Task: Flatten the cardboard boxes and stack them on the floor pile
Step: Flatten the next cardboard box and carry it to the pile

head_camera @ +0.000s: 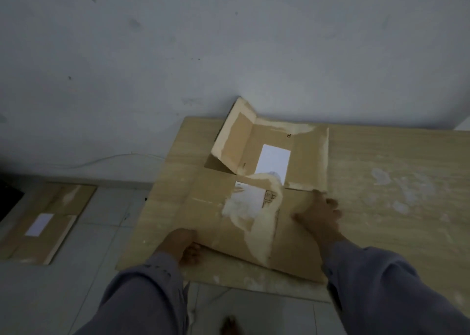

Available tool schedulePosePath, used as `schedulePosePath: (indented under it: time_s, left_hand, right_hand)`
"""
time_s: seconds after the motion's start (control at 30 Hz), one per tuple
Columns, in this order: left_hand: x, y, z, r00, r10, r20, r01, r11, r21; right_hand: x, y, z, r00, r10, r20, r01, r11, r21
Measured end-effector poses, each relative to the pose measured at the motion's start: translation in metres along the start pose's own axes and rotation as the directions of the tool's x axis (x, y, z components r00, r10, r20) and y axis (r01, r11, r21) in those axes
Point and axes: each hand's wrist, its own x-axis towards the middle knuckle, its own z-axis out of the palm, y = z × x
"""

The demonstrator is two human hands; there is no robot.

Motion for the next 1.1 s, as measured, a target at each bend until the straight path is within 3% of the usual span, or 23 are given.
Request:
schedulePosePath:
  time_s: [0.07, 0.13, 0.2, 0.27, 0.37, 0.43, 0.53, 0.63, 0.8, 1.1]
  left_hand:
    - [-0.015, 0.0, 0.004, 0.999, -0.002, 0.035, -0.005, 0.985, 0.174]
    - [-0.016, 0.005, 0.006, 0.985, 0.162, -0.063, -0.135, 0.943, 0.303]
    - [-0.015, 0.012, 0.017, 0.891, 0.41, -0.196, -0.226, 0.775, 0.591]
    - [-0.019, 0.019, 0.038, 0.749, 0.632, -0.201, -0.272, 0.568, 0.777]
    - [-0.016, 0.023, 0.084, 0.578, 0.815, -0.052, -0.372, 0.319, 0.871]
    - [-0.008, 0.023, 0.116, 0.5, 0.863, 0.076, -0.481, 0.203, 0.853]
    - [0.004, 0.022, 0.156, 0.44, 0.849, 0.292, -0.577, 0.019, 0.816]
    - [0.02, 0.018, 0.171, 0.321, 0.855, 0.407, -0.607, -0.144, 0.781]
    - [0.035, 0.015, 0.174, 0.271, 0.86, 0.432, -0.644, -0.172, 0.746]
    - [0.036, 0.02, 0.173, 0.295, 0.826, 0.481, -0.655, -0.192, 0.731]
  right_hand:
    - [0.022, 0.014, -0.024, 0.993, -0.109, -0.044, 0.106, 0.992, -0.065]
    - [0.032, 0.022, -0.043, 0.971, -0.203, -0.128, 0.187, 0.974, -0.125]
    - [0.027, 0.027, -0.045, 0.956, -0.243, -0.162, 0.219, 0.964, -0.153]
    - [0.017, 0.036, -0.04, 0.945, -0.286, -0.155, 0.247, 0.941, -0.23]
    - [0.007, 0.053, -0.017, 0.893, -0.444, -0.073, 0.371, 0.819, -0.439]
    - [0.005, 0.061, -0.003, 0.856, -0.517, 0.009, 0.453, 0.742, -0.495]
    - [0.006, 0.063, 0.018, 0.811, -0.578, 0.094, 0.554, 0.706, -0.44]
    - [0.015, 0.058, 0.033, 0.816, -0.577, 0.029, 0.544, 0.75, -0.376]
    - [0.026, 0.057, 0.041, 0.769, -0.639, 0.013, 0.594, 0.707, -0.383]
    - [0.026, 0.057, 0.043, 0.761, -0.649, -0.015, 0.599, 0.711, -0.368]
